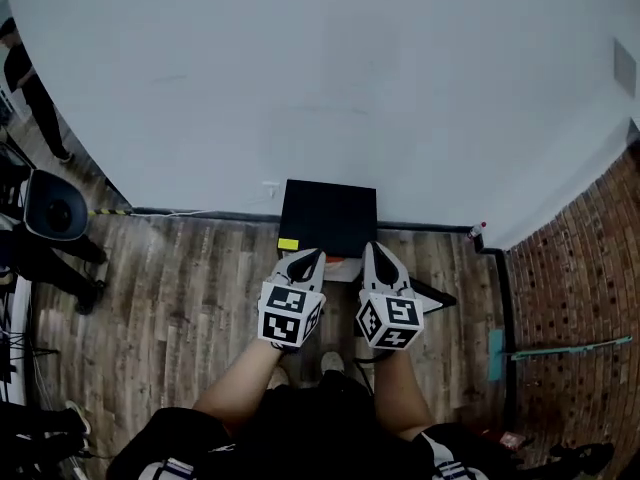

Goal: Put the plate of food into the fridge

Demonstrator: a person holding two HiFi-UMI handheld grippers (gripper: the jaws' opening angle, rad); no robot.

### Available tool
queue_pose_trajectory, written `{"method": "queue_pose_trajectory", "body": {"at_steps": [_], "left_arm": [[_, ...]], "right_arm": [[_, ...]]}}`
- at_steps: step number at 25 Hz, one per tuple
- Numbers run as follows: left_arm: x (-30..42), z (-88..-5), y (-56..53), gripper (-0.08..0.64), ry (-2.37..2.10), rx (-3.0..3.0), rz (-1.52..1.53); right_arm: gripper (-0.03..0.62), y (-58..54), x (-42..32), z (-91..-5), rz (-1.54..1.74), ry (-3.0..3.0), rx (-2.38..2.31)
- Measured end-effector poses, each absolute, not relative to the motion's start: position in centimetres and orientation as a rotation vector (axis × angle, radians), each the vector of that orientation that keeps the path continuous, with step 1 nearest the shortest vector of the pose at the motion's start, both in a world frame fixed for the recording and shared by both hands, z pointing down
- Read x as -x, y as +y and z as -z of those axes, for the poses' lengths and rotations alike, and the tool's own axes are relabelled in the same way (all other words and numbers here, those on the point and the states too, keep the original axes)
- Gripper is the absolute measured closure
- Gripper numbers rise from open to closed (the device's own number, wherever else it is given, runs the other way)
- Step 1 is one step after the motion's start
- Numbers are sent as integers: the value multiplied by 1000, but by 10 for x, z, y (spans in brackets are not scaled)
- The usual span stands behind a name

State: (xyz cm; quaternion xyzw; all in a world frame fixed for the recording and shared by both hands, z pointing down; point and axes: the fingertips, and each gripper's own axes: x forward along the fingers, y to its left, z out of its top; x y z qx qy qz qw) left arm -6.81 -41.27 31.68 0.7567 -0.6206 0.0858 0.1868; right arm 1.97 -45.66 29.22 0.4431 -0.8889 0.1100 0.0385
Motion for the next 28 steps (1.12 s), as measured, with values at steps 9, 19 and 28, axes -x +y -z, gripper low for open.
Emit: {"method": "queue_pose_trajectory", "body": {"at_steps": [9, 19, 28], "left_arm": [[89, -260, -415, 565, -1833, -2169, -241], [82, -255, -418, 565, -1839, -2206, -250], [81, -253, -419, 565, -1867, -2203, -246]], "right_arm": [[580, -460, -7, -237, -354, -2829, -1309], [580, -464, -2, -237, -371, -2843, -1270], [580, -462, 2, -238, -381, -2852, -1222]]}}
